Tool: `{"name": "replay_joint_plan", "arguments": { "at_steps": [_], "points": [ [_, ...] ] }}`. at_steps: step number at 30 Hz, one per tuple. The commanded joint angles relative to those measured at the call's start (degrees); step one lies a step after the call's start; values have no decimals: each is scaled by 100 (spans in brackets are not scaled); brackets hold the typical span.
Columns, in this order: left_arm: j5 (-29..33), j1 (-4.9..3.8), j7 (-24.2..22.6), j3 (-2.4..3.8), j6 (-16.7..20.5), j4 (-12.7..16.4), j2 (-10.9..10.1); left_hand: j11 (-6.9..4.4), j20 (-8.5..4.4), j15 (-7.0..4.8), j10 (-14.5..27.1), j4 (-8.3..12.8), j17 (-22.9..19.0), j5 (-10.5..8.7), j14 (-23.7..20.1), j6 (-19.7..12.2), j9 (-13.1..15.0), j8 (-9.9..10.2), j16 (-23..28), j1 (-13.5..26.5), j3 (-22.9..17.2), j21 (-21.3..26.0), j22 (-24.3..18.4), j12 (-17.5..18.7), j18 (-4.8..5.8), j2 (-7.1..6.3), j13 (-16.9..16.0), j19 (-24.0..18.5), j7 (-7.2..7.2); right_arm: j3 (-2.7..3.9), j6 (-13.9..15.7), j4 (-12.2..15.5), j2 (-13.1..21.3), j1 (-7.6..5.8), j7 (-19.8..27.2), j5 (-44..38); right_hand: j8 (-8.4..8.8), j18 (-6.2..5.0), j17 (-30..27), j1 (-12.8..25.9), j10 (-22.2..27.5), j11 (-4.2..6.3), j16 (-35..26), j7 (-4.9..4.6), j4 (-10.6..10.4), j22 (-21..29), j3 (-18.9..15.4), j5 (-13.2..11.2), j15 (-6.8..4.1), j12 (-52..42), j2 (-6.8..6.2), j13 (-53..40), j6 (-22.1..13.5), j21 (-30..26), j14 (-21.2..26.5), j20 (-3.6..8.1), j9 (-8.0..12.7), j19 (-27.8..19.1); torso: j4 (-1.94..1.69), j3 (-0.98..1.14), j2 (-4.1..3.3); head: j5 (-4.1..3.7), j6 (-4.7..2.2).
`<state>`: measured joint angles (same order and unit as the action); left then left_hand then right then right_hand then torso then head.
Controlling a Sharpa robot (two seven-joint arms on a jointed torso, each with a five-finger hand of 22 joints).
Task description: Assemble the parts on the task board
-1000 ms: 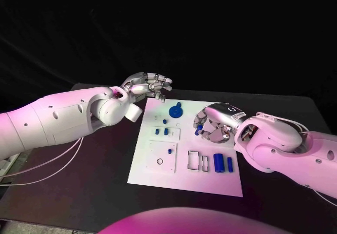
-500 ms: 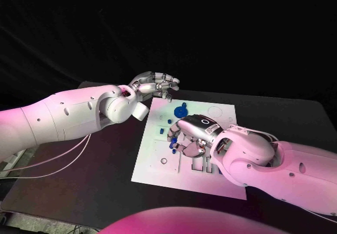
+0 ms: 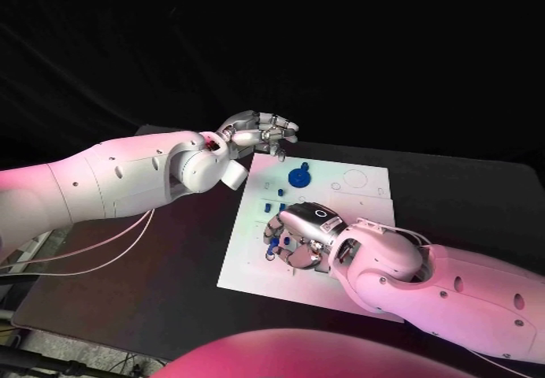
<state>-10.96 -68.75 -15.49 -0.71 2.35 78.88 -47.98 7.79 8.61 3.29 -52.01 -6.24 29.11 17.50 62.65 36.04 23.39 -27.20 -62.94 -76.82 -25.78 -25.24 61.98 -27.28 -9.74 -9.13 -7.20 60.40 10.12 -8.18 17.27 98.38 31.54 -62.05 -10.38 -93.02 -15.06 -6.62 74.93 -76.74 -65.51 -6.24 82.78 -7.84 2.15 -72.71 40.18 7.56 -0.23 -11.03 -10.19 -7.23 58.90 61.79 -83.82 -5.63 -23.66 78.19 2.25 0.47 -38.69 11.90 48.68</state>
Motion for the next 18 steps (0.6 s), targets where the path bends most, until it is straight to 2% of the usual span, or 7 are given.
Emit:
{"name": "replay_joint_plan", "arguments": {
  "at_steps": [1, 7, 18],
  "points": [
    [-32, -4, -39, 1, -90, 8, 18, -11, 28, -8, 41, 36, -6, -1, -35, -36, 9, -27, -29, 41, 7, 26, -3, -35, -40, -12, 6, -3, 168, -4, -25, -66, -45, 60, 121, -85, -14, 44, 43, -70, -260, 223, 32, -8, 30, -8, 5, 38, -36, -15, 9, -205, 8, 36, -293, 39, -7, 7, -1, 0, -4, 18, 23],
    [-33, -4, -34, 0, -96, 5, 27, -8, 30, -5, 45, 31, -6, -6, -39, -46, 13, -47, -32, 54, 11, 31, -3, -44, -40, -10, 5, -3, 171, -7, -17, -157, -94, 123, 139, -67, -14, 44, 40, -69, -259, 222, 31, -9, 31, -8, 5, 41, -36, -15, 10, -206, 7, 36, -293, 39, -8, 6, -5, -2, -3, 6, 29],
    [-33, -4, -28, -1, -105, 6, 27, -8, 30, -5, 45, 31, -6, -6, -39, -46, 13, -47, -32, 54, 11, 31, -3, -44, -40, -10, 5, -3, 171, -8, -43, -337, -150, 169, 123, -57, -14, 43, 37, -67, -259, 221, 30, -10, 30, -6, 7, 46, -35, -15, 15, -208, 6, 30, -292, 39, -10, 4, 0, -3, -1, 32, 45]
  ]
}}
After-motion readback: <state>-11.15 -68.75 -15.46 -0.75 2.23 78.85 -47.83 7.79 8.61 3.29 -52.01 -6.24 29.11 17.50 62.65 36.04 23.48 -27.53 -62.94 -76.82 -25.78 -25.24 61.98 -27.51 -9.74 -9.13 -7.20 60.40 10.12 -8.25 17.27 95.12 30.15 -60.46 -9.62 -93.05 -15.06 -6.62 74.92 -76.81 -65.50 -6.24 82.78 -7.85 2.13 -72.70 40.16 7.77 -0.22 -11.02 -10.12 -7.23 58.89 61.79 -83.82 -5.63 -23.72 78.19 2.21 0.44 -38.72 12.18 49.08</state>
